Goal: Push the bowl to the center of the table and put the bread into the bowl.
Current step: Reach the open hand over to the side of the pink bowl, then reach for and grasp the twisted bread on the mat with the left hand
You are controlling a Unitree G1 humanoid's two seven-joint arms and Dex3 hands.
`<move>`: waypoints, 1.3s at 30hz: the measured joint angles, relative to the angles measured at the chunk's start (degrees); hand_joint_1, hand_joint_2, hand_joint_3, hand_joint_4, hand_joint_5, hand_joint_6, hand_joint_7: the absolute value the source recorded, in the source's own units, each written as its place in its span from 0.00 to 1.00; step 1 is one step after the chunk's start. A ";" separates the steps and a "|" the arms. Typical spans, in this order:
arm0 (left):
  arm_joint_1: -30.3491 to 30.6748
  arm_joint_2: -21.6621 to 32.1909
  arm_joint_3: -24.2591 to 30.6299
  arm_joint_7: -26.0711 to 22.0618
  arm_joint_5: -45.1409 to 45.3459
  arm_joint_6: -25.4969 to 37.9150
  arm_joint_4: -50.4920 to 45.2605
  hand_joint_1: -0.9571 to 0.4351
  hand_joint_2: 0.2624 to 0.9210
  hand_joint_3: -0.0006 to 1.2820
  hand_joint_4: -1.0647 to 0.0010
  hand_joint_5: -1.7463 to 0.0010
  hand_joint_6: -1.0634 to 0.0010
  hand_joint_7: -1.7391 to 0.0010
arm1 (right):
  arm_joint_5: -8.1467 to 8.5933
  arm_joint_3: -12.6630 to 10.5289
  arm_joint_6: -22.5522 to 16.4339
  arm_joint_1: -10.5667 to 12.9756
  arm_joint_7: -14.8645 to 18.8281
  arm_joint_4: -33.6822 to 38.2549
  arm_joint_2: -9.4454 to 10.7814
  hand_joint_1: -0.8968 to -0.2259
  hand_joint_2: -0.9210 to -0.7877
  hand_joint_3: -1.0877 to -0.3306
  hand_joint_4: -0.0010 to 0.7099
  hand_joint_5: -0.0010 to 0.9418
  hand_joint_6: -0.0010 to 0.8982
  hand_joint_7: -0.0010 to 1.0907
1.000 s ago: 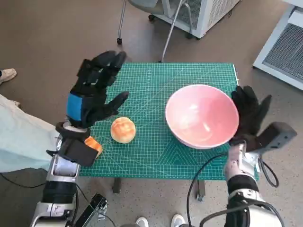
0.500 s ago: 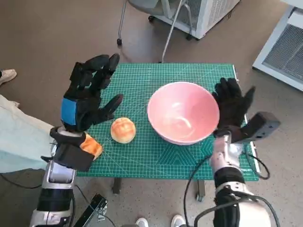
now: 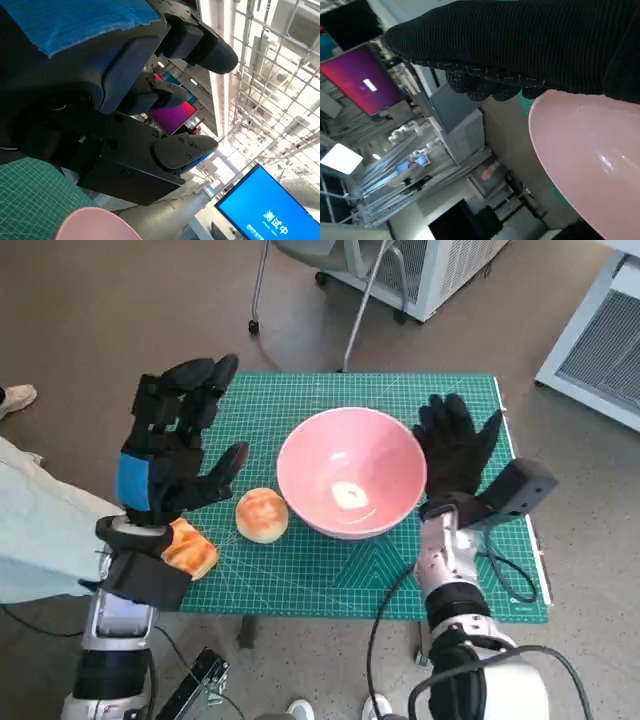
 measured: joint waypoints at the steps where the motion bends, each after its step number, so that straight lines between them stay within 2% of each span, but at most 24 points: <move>1: 0.22 0.00 0.06 0.00 -0.01 0.13 -0.25 0.68 0.57 0.56 0.93 0.63 0.91 0.47 | -0.19 0.11 0.15 -0.04 -0.12 0.01 0.00 0.68 0.00 0.58 0.54 0.02 0.25 0.61; 6: 1.40 0.05 0.45 -0.02 -0.03 0.72 -1.69 0.69 0.55 0.58 0.94 0.61 0.92 0.46 | -1.33 1.57 0.09 -0.07 -0.70 -0.01 -0.29 0.69 0.00 0.57 0.52 0.01 0.26 0.60; 11: 2.52 0.94 1.19 -0.92 -0.14 1.21 -3.28 0.69 0.55 0.58 0.95 0.61 0.92 0.46 | -4.63 4.43 -2.41 -0.07 -1.53 -0.32 -1.35 0.69 0.09 0.54 0.53 0.01 0.26 0.59; 16: 3.19 4.12 2.93 -4.12 -1.23 2.13 -5.03 0.68 0.54 0.58 0.95 0.61 0.93 0.46 | -8.95 8.15 -8.21 -0.07 -1.94 -2.12 -3.55 0.67 0.03 0.55 0.57 0.02 0.23 0.63; 21: 3.60 9.11 5.27 -8.81 -3.34 3.24 -6.90 0.70 0.55 0.57 0.93 0.63 0.91 0.49 | -11.90 11.85 -15.84 0.00 -0.27 -5.66 -5.83 0.64 0.00 0.55 0.58 0.02 0.21 0.63; 26: 4.26 16.16 7.67 -15.46 -4.99 4.08 -8.86 0.72 0.54 0.54 0.88 0.70 0.88 0.54 | -11.71 14.83 -23.33 0.80 6.20 -11.26 -7.23 0.61 0.00 0.56 0.57 0.01 0.19 0.63; 29: 4.62 20.68 8.96 -19.58 -5.76 4.15 -9.20 0.75 0.55 0.48 0.84 0.77 0.84 0.60 | -11.20 16.17 -26.15 1.85 10.46 -14.60 -7.57 0.58 0.00 0.58 0.58 0.02 0.19 0.64; 33: 5.15 26.85 10.38 -25.15 -6.40 4.17 -8.82 0.78 0.65 0.36 0.74 0.89 0.75 0.70 | -9.73 18.04 -28.41 4.33 15.31 -19.57 -7.69 0.58 0.00 0.59 0.59 0.02 0.18 0.67; 39: 6.24 34.87 11.01 -31.26 -5.32 3.76 -6.87 0.82 0.81 0.15 0.66 0.98 0.62 0.88 | -9.21 20.35 -28.94 7.76 18.42 -24.45 -7.70 0.60 0.00 0.60 0.58 0.01 0.16 0.71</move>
